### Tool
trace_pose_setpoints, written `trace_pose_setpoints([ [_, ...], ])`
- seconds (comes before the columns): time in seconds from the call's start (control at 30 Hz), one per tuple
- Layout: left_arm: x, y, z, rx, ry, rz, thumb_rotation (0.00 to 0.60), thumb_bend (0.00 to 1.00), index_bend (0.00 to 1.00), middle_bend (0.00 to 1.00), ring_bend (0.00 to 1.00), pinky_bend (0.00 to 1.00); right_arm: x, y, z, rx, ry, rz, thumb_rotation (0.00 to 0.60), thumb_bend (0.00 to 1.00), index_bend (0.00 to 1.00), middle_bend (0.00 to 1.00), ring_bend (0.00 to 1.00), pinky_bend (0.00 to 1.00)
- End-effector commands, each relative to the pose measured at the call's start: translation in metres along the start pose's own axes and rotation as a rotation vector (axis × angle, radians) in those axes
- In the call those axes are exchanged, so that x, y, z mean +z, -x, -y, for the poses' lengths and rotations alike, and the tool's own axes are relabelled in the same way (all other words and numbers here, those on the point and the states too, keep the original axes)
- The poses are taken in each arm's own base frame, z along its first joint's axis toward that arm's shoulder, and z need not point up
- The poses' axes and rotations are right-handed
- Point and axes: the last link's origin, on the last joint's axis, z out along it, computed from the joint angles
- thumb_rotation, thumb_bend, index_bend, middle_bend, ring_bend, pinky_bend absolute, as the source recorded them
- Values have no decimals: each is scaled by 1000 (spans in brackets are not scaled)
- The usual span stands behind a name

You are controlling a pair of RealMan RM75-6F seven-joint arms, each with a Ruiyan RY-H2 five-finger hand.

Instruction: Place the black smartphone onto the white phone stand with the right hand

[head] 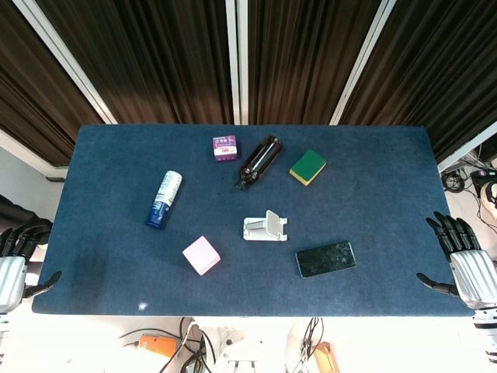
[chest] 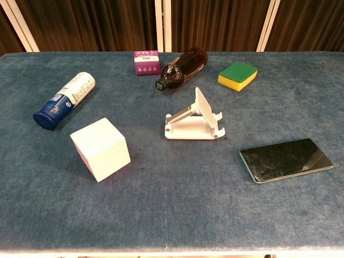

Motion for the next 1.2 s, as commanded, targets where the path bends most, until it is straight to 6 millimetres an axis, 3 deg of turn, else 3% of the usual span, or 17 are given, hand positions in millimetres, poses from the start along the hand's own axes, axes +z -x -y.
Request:
trace_pose_setpoints([
  [0.03, 0, 2, 0, -4, -1, 5, 600, 124, 196, 139, 61, 0, 1, 2, 1, -1, -4, 11, 600, 240, 0, 41, 0, 0],
  [0.13, 0, 3, -1, -5, 2, 10, 600, 123, 196, 138, 61, 0, 4, 5, 6, -4, -21, 27, 600, 240, 0, 42, 0, 23],
  [0.27, 1, 6, -3, -7, 9, 12, 600, 123, 196, 139, 61, 0, 18, 19, 30, -15, -101, 82, 600, 240, 0, 61, 0, 131],
  [0.5, 3, 12, -8, -10, 31, 17, 600, 123, 196, 139, 61, 0, 54, 71, 84, -114, -187, 317, 600, 240, 13, 70, 0, 97],
  [0.73, 2, 17, -6, -11, 26, 30, 600, 123, 196, 139, 61, 0, 79, 116, 132, -144, -240, 422, 600, 242, 186, 26, 0, 24],
  [0.93, 2, 20, -2, -10, 14, 39, 600, 123, 196, 139, 60, 0, 87, 133, 151, -170, -250, 466, 600, 261, 207, 25, 0, 12],
  [1.2, 1, 22, -1, -14, 10, 45, 600, 123, 196, 139, 61, 0, 101, 141, 169, -180, -255, 512, 600, 296, 244, 26, 0, 7],
])
